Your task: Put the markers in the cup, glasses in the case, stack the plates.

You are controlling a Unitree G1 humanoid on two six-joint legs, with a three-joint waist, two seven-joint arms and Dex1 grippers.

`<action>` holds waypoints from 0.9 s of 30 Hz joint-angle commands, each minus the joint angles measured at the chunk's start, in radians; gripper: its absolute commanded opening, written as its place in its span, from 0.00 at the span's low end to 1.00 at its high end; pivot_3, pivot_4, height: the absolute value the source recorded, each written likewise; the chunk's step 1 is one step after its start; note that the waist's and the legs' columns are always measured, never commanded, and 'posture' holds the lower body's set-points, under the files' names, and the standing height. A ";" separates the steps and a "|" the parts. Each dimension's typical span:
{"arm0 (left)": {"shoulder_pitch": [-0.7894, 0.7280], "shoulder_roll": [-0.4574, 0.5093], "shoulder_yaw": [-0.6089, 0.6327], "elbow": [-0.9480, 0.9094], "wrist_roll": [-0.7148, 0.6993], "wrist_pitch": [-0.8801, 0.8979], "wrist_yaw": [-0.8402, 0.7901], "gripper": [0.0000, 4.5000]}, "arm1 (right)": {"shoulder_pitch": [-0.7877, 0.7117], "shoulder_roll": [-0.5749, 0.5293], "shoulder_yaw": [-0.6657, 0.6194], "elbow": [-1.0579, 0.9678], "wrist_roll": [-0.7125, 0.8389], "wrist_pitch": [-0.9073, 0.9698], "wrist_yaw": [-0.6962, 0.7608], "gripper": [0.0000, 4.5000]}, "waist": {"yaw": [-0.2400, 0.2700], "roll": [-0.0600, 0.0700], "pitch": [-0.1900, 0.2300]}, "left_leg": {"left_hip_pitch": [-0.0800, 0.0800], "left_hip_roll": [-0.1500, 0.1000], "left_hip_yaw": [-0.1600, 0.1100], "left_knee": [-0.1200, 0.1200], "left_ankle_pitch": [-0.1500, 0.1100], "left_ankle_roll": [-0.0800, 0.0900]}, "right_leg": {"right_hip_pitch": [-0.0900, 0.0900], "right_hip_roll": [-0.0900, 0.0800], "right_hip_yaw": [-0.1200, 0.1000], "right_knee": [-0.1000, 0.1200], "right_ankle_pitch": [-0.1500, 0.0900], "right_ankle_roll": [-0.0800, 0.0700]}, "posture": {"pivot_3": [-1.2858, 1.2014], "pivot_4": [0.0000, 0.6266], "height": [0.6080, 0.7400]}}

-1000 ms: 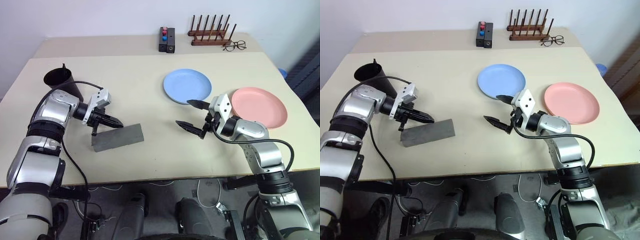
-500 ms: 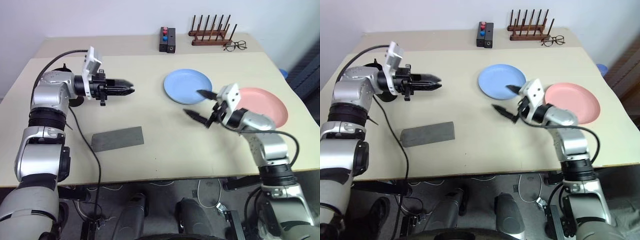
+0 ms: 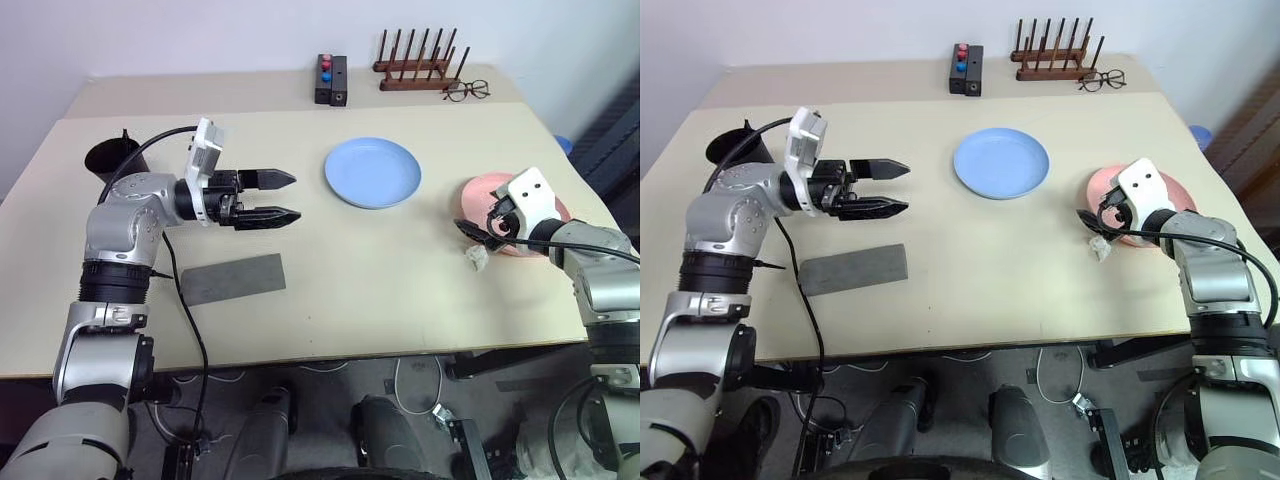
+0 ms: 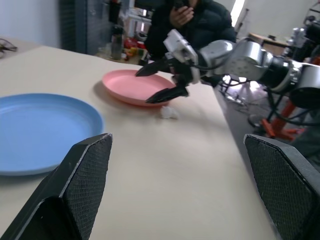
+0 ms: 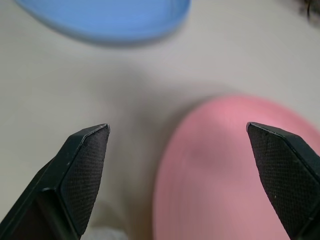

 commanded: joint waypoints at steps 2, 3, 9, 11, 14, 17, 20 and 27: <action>0.020 0.010 0.022 -0.080 -0.019 -0.007 0.042 0.97 | -0.059 0.011 0.013 0.040 -0.020 0.067 -0.025 1.00 | 0.001 0.000 0.000 | 0.000 0.000 0.000 0.000 0.000 0.000 | 0.000 0.000 0.000 0.000 0.000 0.000 | 0.52 0.24 0.98; 0.027 0.011 0.022 -0.095 -0.018 -0.012 0.050 0.97 | -0.067 0.016 0.018 0.050 -0.022 0.081 -0.025 1.00 | 0.001 0.000 0.000 | 0.000 0.000 0.000 0.000 0.000 0.000 | 0.000 0.000 0.000 0.000 0.000 0.000 | 0.52 0.24 0.98; 0.069 0.033 0.034 -0.160 -0.047 0.036 0.080 1.00 | -0.114 0.037 0.063 0.130 -0.056 0.107 -0.039 0.70 | 0.002 0.000 0.000 | 0.000 0.000 0.000 0.000 0.000 0.000 | 0.000 0.000 0.000 0.000 0.000 0.000 | 0.52 0.24 0.98; 0.080 0.041 0.033 -0.168 -0.050 0.032 0.084 1.00 | -0.126 0.039 0.068 0.146 -0.061 0.109 -0.042 0.48 | 0.001 0.000 0.000 | 0.000 0.000 0.000 0.000 0.000 0.000 | 0.000 0.000 0.000 0.000 0.000 0.000 | 0.52 0.24 0.98; 0.093 0.041 0.037 -0.173 -0.034 -0.018 0.111 1.00 | -0.153 0.039 0.073 0.195 -0.081 0.094 -0.066 0.10 | 0.003 0.000 0.000 | 0.000 0.000 0.000 0.000 0.000 0.000 | 0.000 0.000 0.000 0.000 0.000 0.000 | 0.52 0.24 0.98; 0.100 0.021 0.063 -0.164 -0.030 -0.078 0.162 1.00 | -0.184 0.050 0.059 0.207 -0.080 0.065 -0.077 0.01 | 0.002 0.000 0.000 | 0.000 0.000 0.000 0.000 0.000 0.000 | 0.001 0.000 0.000 0.000 0.000 0.000 | 0.52 0.24 0.98; 0.112 -0.002 0.093 -0.139 -0.015 -0.156 0.228 1.00 | -0.229 0.071 0.040 0.196 -0.068 0.021 -0.098 0.01 | 0.002 0.000 0.000 | 0.000 0.000 0.000 0.000 0.000 0.000 | 0.000 0.000 0.000 0.000 0.000 0.000 | 0.52 0.24 0.98; 0.160 -0.044 0.135 -0.120 0.060 -0.278 0.441 1.00 | -0.318 0.214 0.052 0.032 -0.001 -0.060 -0.090 0.01 | -0.002 0.001 0.000 | 0.000 0.000 0.001 -0.001 0.000 0.000 | -0.001 0.000 0.001 0.000 0.000 0.000 | 0.52 0.24 0.98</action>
